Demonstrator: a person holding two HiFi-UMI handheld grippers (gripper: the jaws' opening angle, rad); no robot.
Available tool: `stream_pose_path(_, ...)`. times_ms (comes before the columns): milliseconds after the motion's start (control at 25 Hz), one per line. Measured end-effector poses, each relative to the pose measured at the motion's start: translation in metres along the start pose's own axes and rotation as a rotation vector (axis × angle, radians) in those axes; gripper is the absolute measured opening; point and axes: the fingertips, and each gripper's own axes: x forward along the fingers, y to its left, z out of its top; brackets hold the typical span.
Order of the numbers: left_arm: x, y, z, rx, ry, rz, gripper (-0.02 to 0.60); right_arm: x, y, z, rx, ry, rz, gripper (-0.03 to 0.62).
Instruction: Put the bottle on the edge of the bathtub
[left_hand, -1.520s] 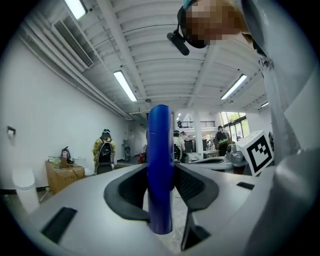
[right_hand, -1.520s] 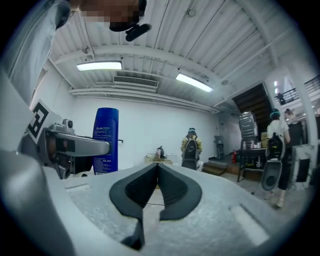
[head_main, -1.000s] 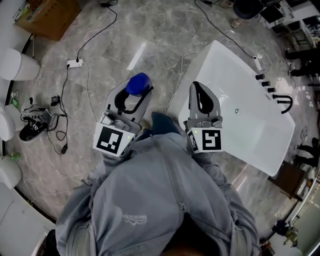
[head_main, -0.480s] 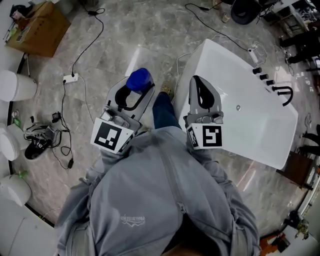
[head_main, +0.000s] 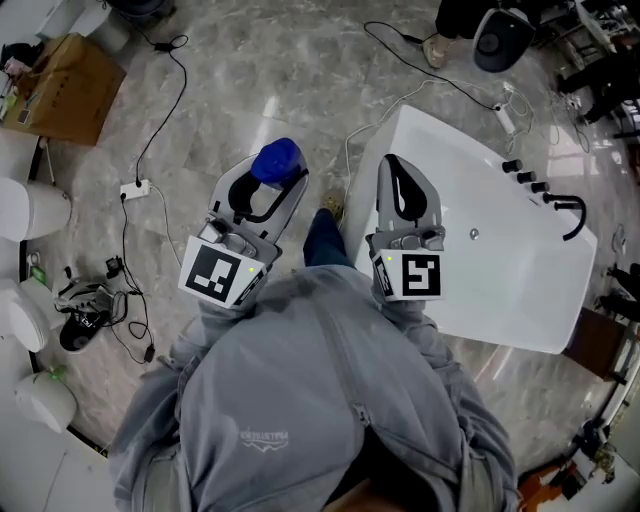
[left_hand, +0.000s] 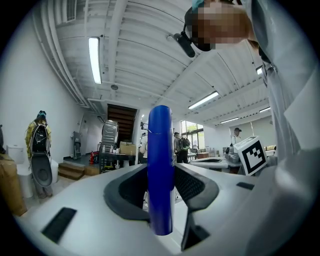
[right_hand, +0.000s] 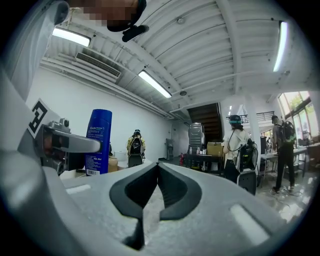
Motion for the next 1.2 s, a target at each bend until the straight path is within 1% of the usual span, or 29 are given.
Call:
stream_pose_path(280,0.101,0.030,0.009,0.008,0.021,-0.061,0.158,0.066,-0.074,-0.011,0.034,0.038,-0.030,0.005)
stream_pose_path(440,0.149,0.045,0.010,-0.010,0.036,-0.097,0.158,0.102,-0.110,-0.011,0.033,0.043,-0.036,0.005)
stream_pose_path(560,0.181,0.054,0.010,-0.007,0.034,-0.114,0.158,0.121,-0.136,-0.011,0.042,0.034,-0.052,0.005)
stream_pose_path(680,0.211,0.057,0.009,0.004,0.039,-0.146,0.158,0.131,-0.160,-0.018,0.054,0.056,-0.074,0.005)
stream_pose_path(920,0.259,0.053,0.008,-0.003,0.046,-0.233,0.158,0.138,-0.197,-0.019,0.057,0.069,-0.151,0.005)
stream_pose_path(1080,0.286,0.045,0.005,-0.003,0.053,-0.314,0.158,0.135,-0.215,-0.019,0.061,0.072,-0.226,0.005)
stream_pose_path(1200,0.305,0.039,0.005,-0.010,0.046,-0.383,0.158,0.132,-0.227,-0.017,0.061,0.067,-0.297,0.005)
